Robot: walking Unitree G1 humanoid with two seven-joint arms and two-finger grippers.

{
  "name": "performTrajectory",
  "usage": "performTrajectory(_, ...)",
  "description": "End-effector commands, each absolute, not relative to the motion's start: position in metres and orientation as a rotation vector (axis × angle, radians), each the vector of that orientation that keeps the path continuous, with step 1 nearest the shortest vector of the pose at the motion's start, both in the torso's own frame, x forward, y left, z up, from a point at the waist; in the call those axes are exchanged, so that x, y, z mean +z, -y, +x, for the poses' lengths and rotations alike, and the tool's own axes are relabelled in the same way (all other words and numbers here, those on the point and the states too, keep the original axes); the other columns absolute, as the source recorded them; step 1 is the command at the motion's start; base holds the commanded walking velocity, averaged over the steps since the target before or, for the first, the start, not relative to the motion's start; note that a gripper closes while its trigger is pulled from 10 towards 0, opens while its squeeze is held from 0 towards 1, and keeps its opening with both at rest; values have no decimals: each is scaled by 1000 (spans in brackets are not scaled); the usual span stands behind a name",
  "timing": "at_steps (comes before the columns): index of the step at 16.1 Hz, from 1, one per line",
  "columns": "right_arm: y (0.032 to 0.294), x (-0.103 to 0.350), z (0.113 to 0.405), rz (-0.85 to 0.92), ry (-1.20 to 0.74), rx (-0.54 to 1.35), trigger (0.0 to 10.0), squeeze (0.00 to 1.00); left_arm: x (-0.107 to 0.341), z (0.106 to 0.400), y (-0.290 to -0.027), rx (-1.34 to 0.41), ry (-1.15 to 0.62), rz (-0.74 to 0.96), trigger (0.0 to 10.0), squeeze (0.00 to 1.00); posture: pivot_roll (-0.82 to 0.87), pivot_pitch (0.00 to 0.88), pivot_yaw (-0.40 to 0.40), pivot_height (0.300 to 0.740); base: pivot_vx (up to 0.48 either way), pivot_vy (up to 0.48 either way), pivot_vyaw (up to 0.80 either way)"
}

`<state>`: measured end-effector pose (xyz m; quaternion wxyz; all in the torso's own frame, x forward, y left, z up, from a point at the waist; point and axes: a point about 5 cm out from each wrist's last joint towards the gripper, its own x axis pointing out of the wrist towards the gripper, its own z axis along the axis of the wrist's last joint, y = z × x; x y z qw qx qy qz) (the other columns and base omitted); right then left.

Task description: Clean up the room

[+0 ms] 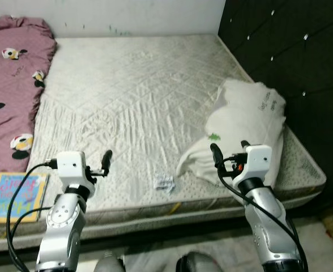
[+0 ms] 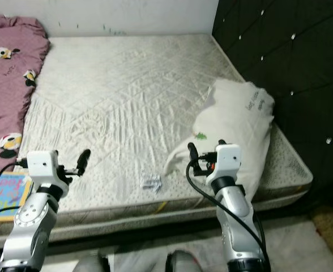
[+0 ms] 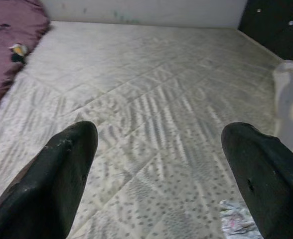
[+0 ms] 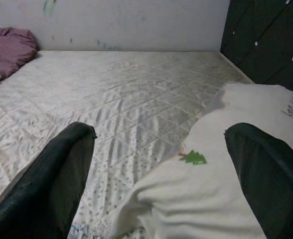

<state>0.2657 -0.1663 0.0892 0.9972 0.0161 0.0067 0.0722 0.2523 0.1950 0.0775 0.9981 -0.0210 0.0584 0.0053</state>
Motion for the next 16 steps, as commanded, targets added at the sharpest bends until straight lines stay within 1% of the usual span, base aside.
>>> performTrajectory(1,165,89,265,42,-17,153,10000,0,76,251,-200,31,-125,-9,10000,0,-18,58,-36,630,0,0,0)
performTrajectory(2,165,89,265,43,-16,156,10000,0,77,252,-202,49,-125,38,10000,0,-12,56,-41,615,0,0,0)
performTrajectory(4,165,89,266,39,-18,159,10000,0,78,253,-208,157,-160,192,10000,0,-9,55,-47,610,0,0,0)
performTrajectory(5,165,90,266,41,-17,162,10000,0,80,257,-209,136,-150,247,10000,0,-9,55,-47,610,0,0,0)
performTrajectory(6,164,90,267,41,-14,171,10000,0,87,260,-204,-44,-66,155,10000,0,-6,53,-51,610,0,0,0)
performTrajectory(7,163,90,268,40,-13,174,10000,0,91,261,-201,-143,-32,29,10000,0,-6,53,-51,610,0,0,0)
performTrajectory(8,164,90,268,38,-13,174,10000,0,92,262,-206,-56,-29,101,10000,0,-6,50,-52,610,0,0,0)
performTrajectory(9,164,90,268,35,-13,176,10000,0,89,261,-206,1,-43,81,10000,0,-6,48,-52,610,0,0,0)
performTrajectory(10,163,90,268,33,-14,177,10000,0,86,258,-204,19,-63,70,10000,0,-6,48,-52,610,0,0,0)
performTrajectory(11,165,89,268,30,-17,177,10000,0,79,251,-201,56,-96,88,10000,0,-9,46,-61,610,0,0,0)
performTrajectory(12,164,87,265,23,-24,183,10000,0,74,245,-201,56,-113,98,10000,0,-5,49,-58,610,0,0,0)
performTrajectory(16,160,88,268,36,-21,194,10000,0,77,246,-204,45,-100,84,10000,0,4,54,-46,610,0,0,0)
